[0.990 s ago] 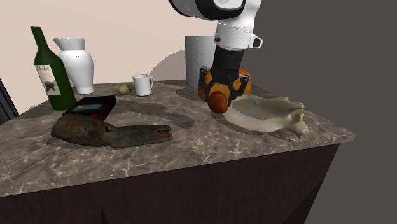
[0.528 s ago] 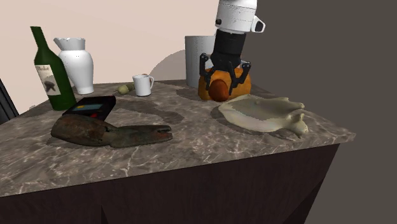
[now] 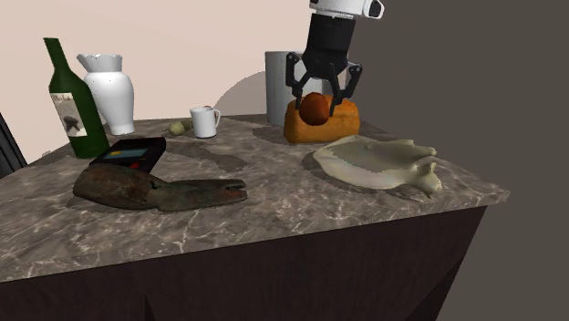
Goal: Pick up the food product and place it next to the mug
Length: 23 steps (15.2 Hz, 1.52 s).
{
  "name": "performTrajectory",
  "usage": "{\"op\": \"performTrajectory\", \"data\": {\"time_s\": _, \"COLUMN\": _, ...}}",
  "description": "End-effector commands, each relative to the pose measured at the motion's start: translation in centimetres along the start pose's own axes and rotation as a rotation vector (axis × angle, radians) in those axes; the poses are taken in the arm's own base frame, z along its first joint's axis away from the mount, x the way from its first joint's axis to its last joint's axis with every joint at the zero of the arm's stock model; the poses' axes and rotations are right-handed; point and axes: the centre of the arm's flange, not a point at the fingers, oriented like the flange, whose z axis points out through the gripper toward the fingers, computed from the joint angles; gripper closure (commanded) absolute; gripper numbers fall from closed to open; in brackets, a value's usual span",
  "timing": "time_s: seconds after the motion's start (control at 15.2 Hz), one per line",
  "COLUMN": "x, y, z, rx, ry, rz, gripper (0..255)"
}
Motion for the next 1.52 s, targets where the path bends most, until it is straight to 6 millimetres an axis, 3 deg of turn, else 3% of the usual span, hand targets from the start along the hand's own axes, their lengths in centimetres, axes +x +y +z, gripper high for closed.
{"op": "performTrajectory", "data": {"time_s": 0.0, "x": 0.0, "y": -0.1, "z": -1.0, "rx": 0.000, "ry": 0.000, "rz": 0.000, "gripper": 255}}
{"op": "performTrajectory", "data": {"time_s": 0.13, "x": 0.1, "y": -0.3, "z": -1.9, "rx": 0.000, "ry": 0.000, "rz": 0.000, "gripper": 255}}
{"op": "performTrajectory", "data": {"time_s": 1.45, "x": 15.1, "y": -21.4, "z": 3.5, "rx": 0.000, "ry": 0.000, "rz": 0.000, "gripper": 255}}
